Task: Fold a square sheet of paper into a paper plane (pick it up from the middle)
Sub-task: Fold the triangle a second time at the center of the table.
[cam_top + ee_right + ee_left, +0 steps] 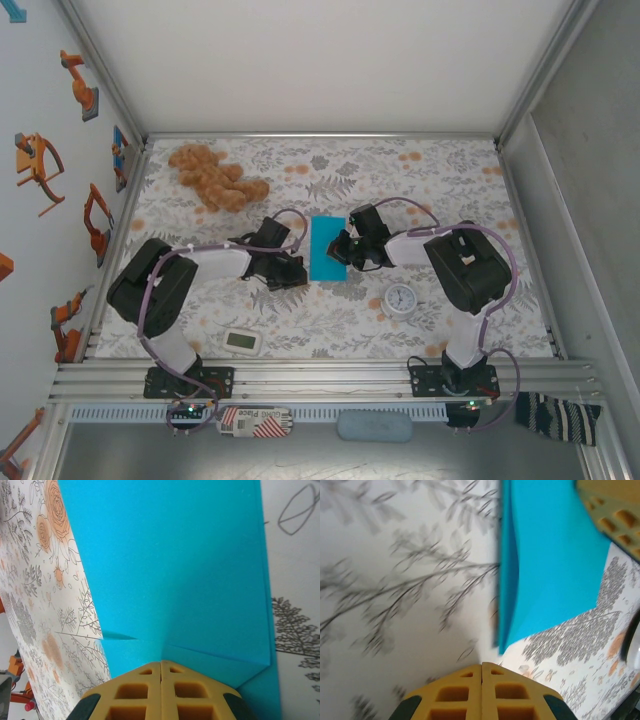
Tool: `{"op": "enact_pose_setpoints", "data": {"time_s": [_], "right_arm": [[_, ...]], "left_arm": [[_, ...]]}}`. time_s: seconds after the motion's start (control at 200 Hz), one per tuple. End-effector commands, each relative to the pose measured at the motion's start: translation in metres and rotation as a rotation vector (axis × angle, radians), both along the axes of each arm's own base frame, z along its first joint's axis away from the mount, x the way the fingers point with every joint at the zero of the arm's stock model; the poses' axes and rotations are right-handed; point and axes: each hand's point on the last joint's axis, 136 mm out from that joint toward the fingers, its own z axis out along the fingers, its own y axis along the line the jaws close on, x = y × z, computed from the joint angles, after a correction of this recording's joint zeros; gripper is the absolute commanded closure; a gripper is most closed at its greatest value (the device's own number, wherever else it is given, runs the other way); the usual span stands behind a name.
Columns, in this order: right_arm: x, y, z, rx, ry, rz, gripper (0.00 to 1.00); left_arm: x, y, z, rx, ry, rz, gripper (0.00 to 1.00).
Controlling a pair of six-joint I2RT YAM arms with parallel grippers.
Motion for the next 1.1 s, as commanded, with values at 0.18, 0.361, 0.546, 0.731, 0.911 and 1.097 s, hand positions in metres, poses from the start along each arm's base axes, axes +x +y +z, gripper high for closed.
{"op": "enact_pose_setpoints", "data": {"time_s": [0.18, 0.361, 0.546, 0.731, 0.911, 1.097], "right_arm": [[-0.033, -0.039, -0.052, -0.213, 0.158, -0.011, 1.00], [-0.032, -0.038, -0.054, -0.204, 0.162, -0.020, 1.00], [-0.028, -0.034, -0.048, -0.188, 0.148, -0.023, 1.00], [-0.022, -0.029, -0.040, -0.172, 0.125, -0.015, 1.00], [-0.002, -0.016, -0.010, -0.138, 0.021, 0.023, 1.00], [0.011, 0.000, 0.033, -0.059, -0.119, 0.092, 1.00]], "left_arm": [[0.026, -0.024, 0.043, -0.140, -0.090, 0.019, 0.95], [0.044, -0.043, 0.036, -0.143, -0.070, 0.022, 0.96], [0.040, -0.046, 0.017, -0.101, -0.030, 0.013, 0.98], [0.030, -0.031, -0.004, -0.017, 0.005, 0.020, 1.00], [0.023, -0.018, -0.018, 0.040, 0.023, 0.032, 1.00], [0.019, -0.012, -0.025, 0.063, 0.030, 0.038, 1.00]]}}
